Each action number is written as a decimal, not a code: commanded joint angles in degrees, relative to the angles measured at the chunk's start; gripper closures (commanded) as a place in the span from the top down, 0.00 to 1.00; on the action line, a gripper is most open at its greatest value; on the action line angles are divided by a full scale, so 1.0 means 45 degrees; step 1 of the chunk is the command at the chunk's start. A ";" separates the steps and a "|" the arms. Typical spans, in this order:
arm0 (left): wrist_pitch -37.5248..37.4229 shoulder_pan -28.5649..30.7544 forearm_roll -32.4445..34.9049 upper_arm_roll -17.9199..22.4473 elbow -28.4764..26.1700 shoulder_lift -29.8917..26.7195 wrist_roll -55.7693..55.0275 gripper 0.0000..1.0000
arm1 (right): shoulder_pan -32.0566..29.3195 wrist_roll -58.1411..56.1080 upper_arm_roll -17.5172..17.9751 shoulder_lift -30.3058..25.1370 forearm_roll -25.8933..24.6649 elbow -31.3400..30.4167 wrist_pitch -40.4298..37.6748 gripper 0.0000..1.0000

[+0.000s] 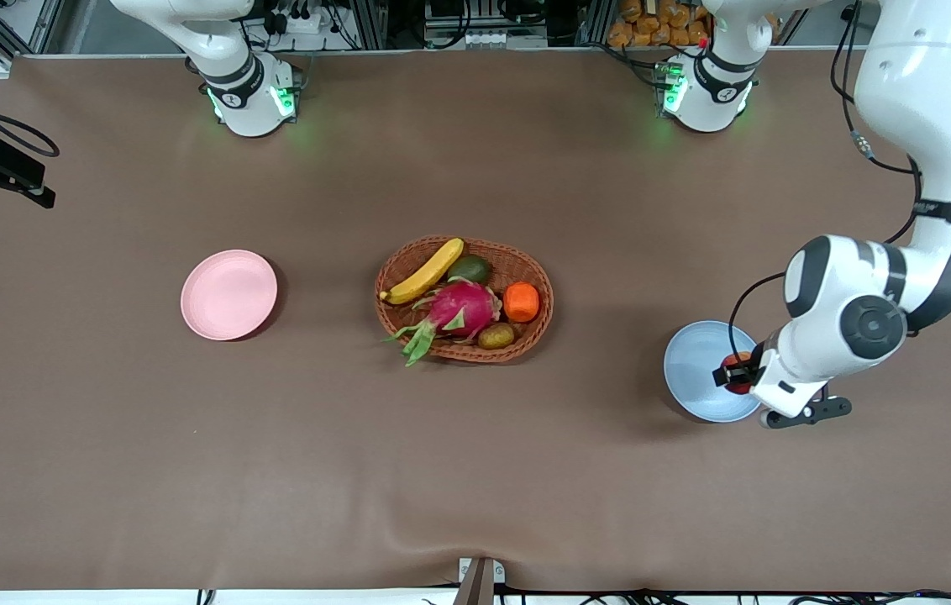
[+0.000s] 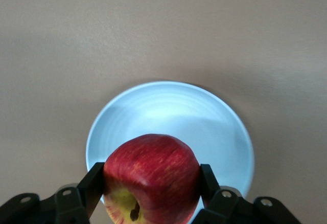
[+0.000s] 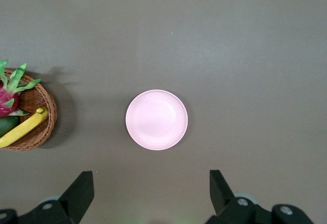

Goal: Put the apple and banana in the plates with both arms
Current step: 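Lower the apple onto the blue plate while the right gripper reaches out, then open the left gripper and withdraw while the right gripper grasps the banana, then lift the yellow banana with the right gripper over the pink plate, then lower the banana onto the pink plate and open the right gripper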

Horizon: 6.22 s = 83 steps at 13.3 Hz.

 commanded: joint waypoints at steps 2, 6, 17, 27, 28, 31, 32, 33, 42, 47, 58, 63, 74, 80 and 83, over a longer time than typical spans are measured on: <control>0.0134 -0.0221 0.1254 -0.0042 0.0159 0.0541 -0.0322 0.00 | -0.0144 -0.0039 0.0167 0.0013 0.0014 0.0048 -0.0117 1.00; 0.0134 -0.0417 0.1822 -0.0042 0.0102 0.0894 -0.0440 0.00 | 0.0343 -0.0040 0.0207 0.1047 -0.0142 0.0087 -0.0039 1.00; -0.0408 -0.0104 0.1958 -0.0100 -0.0016 0.0234 -0.0245 1.00 | 0.2863 0.7646 0.0226 0.3721 0.3425 -0.2117 0.2183 1.00; -0.3651 -0.0105 0.0924 -0.0667 0.0588 -0.3203 -0.0051 1.00 | 0.5344 1.3437 0.0207 0.6750 0.5580 -0.2804 0.6462 0.71; -0.4041 -0.0086 0.0556 -0.0667 0.0686 -0.3652 0.0299 1.00 | 0.5345 1.3437 0.0206 0.6906 0.5580 -0.2785 0.6639 0.60; -0.4783 0.0461 -0.2137 -0.0667 0.0648 -0.5525 0.0946 1.00 | 0.5462 1.3437 0.0206 0.7219 0.5541 -0.2785 0.6953 0.57; -0.5019 0.0500 -0.2240 -0.0667 0.0667 -0.5957 0.1005 1.00 | 0.5481 1.3437 0.0206 0.7278 0.5541 -0.2804 0.6973 0.55; -0.5215 0.0481 -0.2260 -0.0667 0.0667 -0.6348 0.1218 1.00 | 0.5520 1.3437 0.0206 0.7279 0.5464 -0.2804 0.6954 0.49; -0.8007 -0.0865 -0.3510 0.1987 0.1058 -0.7855 0.3854 1.00 | 0.5716 1.3457 0.0206 0.7396 0.5443 -0.3096 0.6992 0.40; -0.8362 -0.1199 -0.3433 0.2634 0.1213 -0.8248 0.4032 1.00 | 0.5892 1.3457 0.0206 0.7396 0.5443 -0.3155 0.7168 0.05; -0.8655 -0.1120 -0.3549 0.2341 0.1136 -0.8246 0.4423 1.00 | 0.4664 1.2658 0.0187 0.6752 0.5561 -0.0837 0.2197 0.00; -0.8752 -0.1159 -0.3549 0.2322 0.1038 -0.8305 0.4423 1.00 | 0.2362 0.7240 0.0128 0.6713 0.3613 -0.0128 0.0606 0.00; -0.9104 -0.1101 -0.3549 0.2341 0.0844 -0.8617 0.4423 1.00 | 0.0345 0.1601 0.0128 0.7141 0.0795 -0.1943 0.3512 0.00; -0.9084 -0.1101 -0.3549 0.2341 0.0726 -0.8637 0.4384 1.00 | 0.0286 0.1426 0.0128 0.7552 0.0131 -0.2295 0.4238 0.00; -0.9084 -0.1101 -0.3549 0.2322 0.0745 -0.8675 0.4384 1.00 | 0.0267 0.1425 0.0128 0.7611 0.0131 -0.2355 0.4317 0.28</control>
